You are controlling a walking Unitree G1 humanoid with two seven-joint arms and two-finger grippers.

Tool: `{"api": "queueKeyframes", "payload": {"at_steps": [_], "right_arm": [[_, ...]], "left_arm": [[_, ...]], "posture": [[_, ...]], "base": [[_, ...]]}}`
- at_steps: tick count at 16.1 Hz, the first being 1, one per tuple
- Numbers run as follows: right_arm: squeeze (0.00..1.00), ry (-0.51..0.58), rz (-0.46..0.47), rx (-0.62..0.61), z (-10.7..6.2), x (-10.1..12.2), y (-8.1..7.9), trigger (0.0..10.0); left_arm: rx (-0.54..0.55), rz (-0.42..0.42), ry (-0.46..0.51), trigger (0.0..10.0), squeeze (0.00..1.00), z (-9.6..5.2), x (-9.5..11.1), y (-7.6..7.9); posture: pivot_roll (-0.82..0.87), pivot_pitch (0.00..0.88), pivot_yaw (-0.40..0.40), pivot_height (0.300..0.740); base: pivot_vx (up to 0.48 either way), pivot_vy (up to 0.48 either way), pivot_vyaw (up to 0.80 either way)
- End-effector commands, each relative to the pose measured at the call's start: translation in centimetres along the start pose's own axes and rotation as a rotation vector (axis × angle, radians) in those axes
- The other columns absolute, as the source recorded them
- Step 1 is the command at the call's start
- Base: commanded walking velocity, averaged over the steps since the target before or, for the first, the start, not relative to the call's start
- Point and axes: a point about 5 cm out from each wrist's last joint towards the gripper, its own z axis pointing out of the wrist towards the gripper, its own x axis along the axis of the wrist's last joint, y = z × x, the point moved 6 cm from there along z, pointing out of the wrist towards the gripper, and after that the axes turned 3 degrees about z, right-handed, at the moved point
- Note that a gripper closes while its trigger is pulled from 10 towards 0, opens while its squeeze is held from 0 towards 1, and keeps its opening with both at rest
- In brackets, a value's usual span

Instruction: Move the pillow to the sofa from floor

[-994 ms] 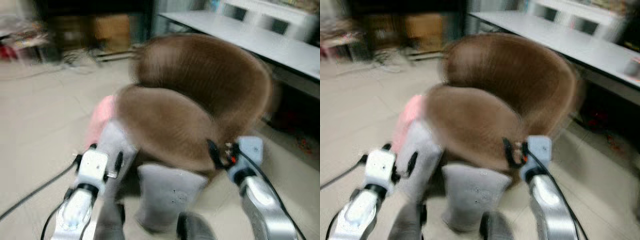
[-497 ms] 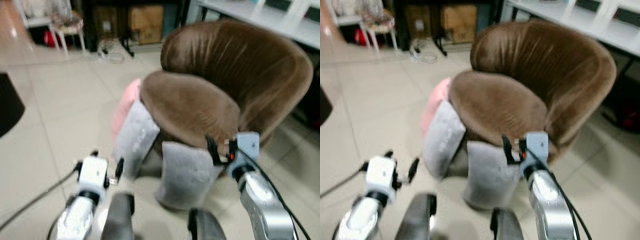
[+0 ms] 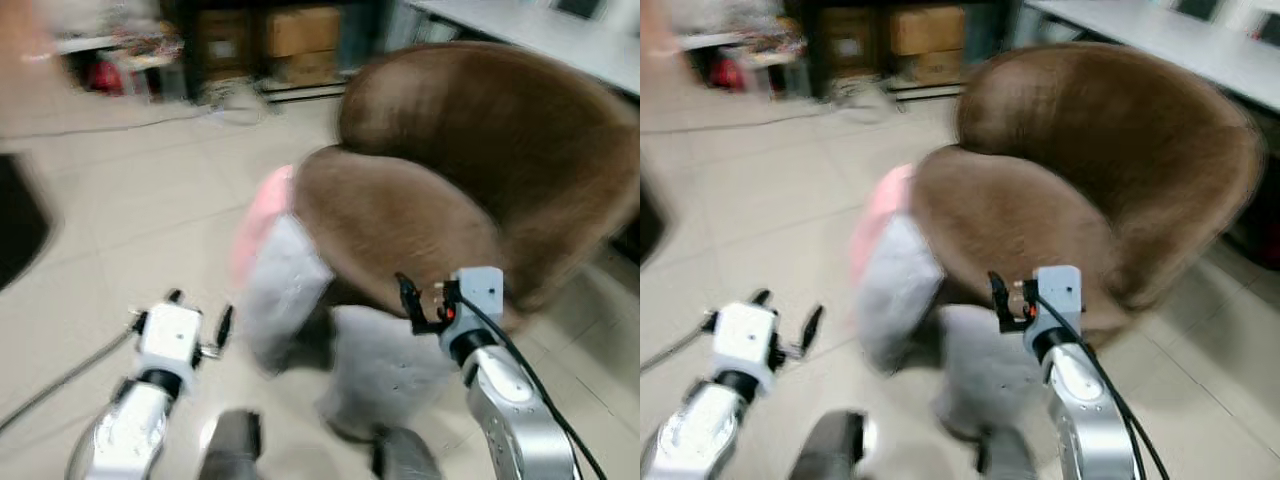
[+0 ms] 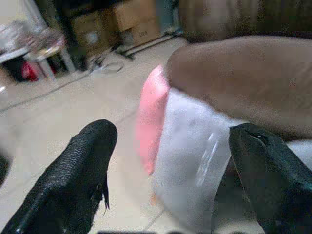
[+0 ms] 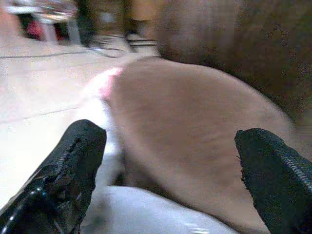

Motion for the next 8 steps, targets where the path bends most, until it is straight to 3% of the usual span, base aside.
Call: {"api": "queueKeyframes", "payload": {"at_steps": [1, 8], "right_arm": [[0.00, 0.014, -0.016, -0.040, -0.19, 0.44, 1.18, 10.0], [0.00, 0.011, -0.010, -0.056, -0.28, 0.39, 1.59, 10.0]], "left_arm": [[-0.039, -0.025, 0.005, 10.0, 0.00, 0.12, 0.19, 1.22], [-0.034, -0.019, 0.010, 10.0, 0.00, 0.03, 0.30, 1.11]], "posture": [[0.01, 0.000, -0.074, 0.611], [0.01, 0.000, -0.082, 0.611]], "base": [[0.337, 0.000, 0.00], [0.316, 0.000, 0.00]]}}
